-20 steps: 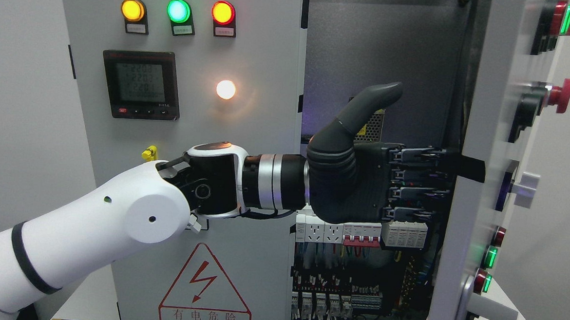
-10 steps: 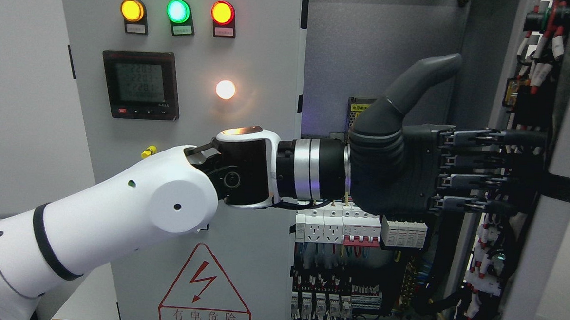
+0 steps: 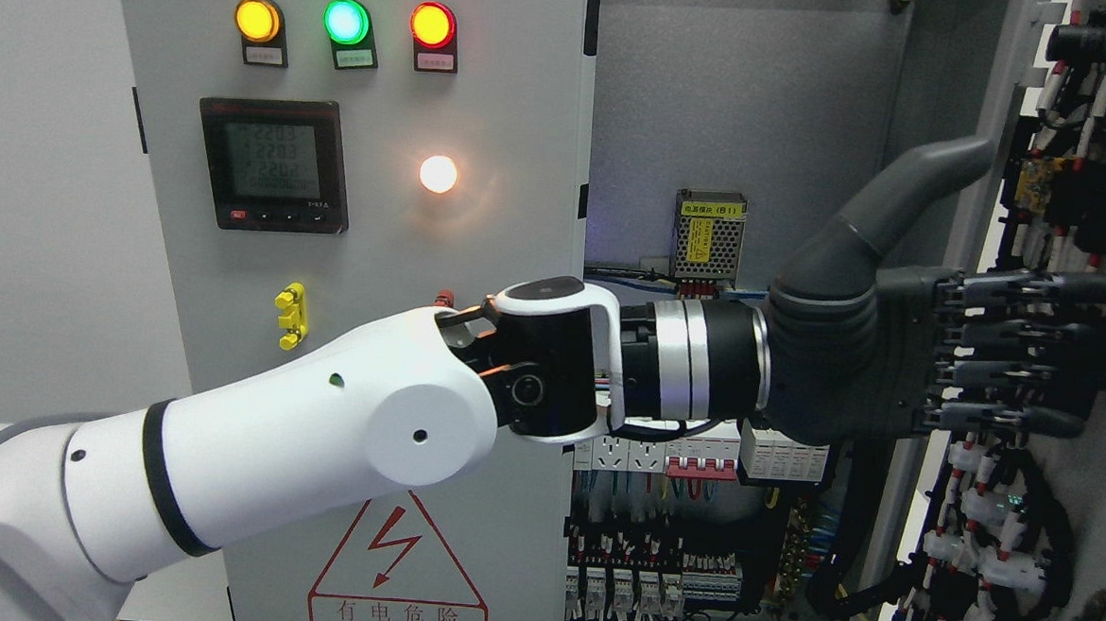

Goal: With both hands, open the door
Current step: 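Sweep the push-button door fully open, then lower the left arm away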

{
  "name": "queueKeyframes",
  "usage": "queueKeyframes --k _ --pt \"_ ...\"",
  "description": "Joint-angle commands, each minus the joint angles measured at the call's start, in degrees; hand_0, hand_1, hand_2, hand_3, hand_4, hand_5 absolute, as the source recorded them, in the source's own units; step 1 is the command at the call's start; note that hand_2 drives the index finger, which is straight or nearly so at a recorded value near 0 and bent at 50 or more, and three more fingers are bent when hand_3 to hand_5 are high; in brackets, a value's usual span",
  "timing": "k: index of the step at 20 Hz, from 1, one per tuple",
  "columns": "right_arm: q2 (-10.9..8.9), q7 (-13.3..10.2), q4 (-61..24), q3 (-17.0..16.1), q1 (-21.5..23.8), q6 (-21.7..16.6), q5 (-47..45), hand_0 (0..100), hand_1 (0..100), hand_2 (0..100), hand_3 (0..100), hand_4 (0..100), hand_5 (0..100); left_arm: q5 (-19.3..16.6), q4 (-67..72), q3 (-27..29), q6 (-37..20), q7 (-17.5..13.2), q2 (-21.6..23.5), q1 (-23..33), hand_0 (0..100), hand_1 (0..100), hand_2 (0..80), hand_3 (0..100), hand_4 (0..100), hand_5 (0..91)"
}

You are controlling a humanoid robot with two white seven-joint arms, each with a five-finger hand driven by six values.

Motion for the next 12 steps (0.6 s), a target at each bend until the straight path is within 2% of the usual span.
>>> queueKeyframes --k 1,5,10,12 --pt "0.00 0.0 -0.5 0.0 0.0 0.0 0.0 0 0 0 0 0 0 0.1 0.0 -5.2 -1.2 1.7 -7.1 -0.4 0 0 0.0 0 3 0.0" --pt "0.00 0.0 -0.5 0.0 0.0 0.0 0.0 0 0 0 0 0 0 0.2 0.1 -6.8 -4.1 4.6 -9.7 -1.0 0 0 0.0 0 3 0.0" --pt "0.00 0.0 -0.5 0.0 0.0 0.0 0.0 0 0 0 0 0 0 0.3 0.0 -6.9 -4.7 9.3 -11.8 -1.1 0 0 0.0 0 3 0.0" --pt "0.00 0.0 -0.5 0.0 0.0 0.0 0.0 0 0 0 0 0 0 0.3 0.0 -6.9 -5.3 10.0 -12.5 -1.1 0 0 0.0 0 3 0.0"
